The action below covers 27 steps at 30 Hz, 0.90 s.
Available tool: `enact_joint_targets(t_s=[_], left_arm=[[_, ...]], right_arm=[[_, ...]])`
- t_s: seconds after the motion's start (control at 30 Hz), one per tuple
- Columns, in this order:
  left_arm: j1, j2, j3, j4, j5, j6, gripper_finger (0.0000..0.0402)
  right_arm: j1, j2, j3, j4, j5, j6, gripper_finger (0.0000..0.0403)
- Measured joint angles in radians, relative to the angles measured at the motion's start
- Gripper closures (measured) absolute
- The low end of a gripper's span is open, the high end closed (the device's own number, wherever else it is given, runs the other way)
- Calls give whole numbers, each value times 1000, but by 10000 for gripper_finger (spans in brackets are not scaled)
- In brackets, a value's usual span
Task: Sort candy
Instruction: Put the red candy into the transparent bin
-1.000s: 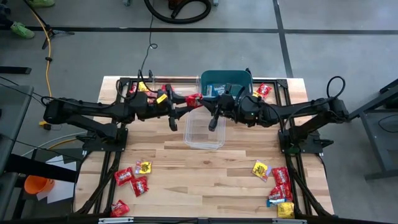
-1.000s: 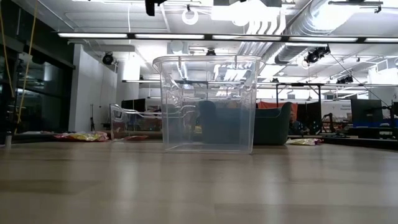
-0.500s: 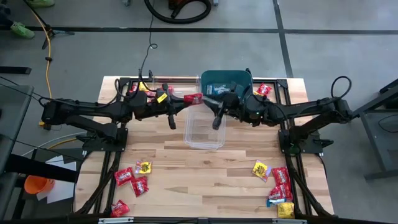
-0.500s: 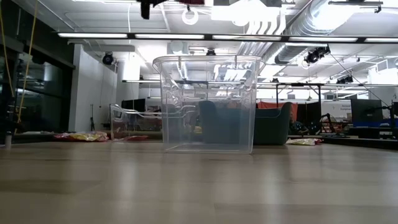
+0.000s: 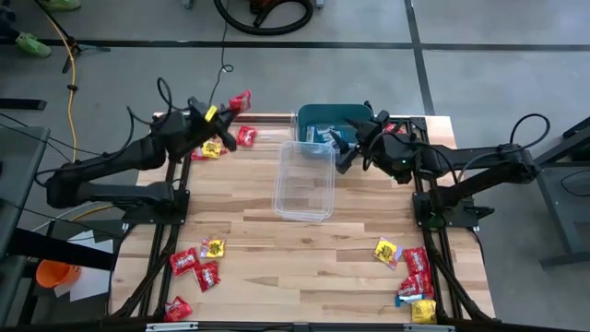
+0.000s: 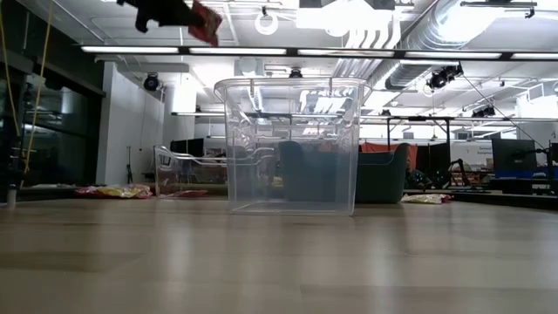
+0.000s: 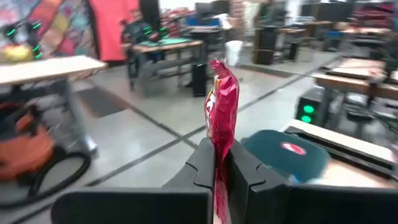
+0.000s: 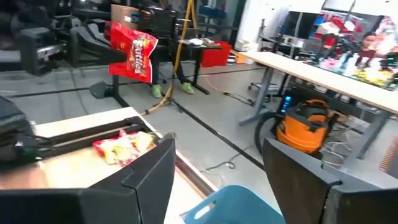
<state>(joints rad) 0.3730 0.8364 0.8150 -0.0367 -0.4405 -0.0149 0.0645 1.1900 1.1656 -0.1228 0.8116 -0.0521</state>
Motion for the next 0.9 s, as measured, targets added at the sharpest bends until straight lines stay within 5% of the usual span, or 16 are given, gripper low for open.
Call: enact_joint_targets(t_s=[0.17,0.33,0.63,0.9], left_arm=[[191,119,0,-12,46,-150,401],[329,292,0,-67,242,-287,401],[332,542,0,-176,279,-341,401],[323,597,0,-175,278,-278,391]], right_arm=[[-18,0,0,-15,4,0,166],[-26,0,0,-21,6,0,166],[-32,0,0,-97,5,140,166],[-32,0,0,-188,4,283,166]])
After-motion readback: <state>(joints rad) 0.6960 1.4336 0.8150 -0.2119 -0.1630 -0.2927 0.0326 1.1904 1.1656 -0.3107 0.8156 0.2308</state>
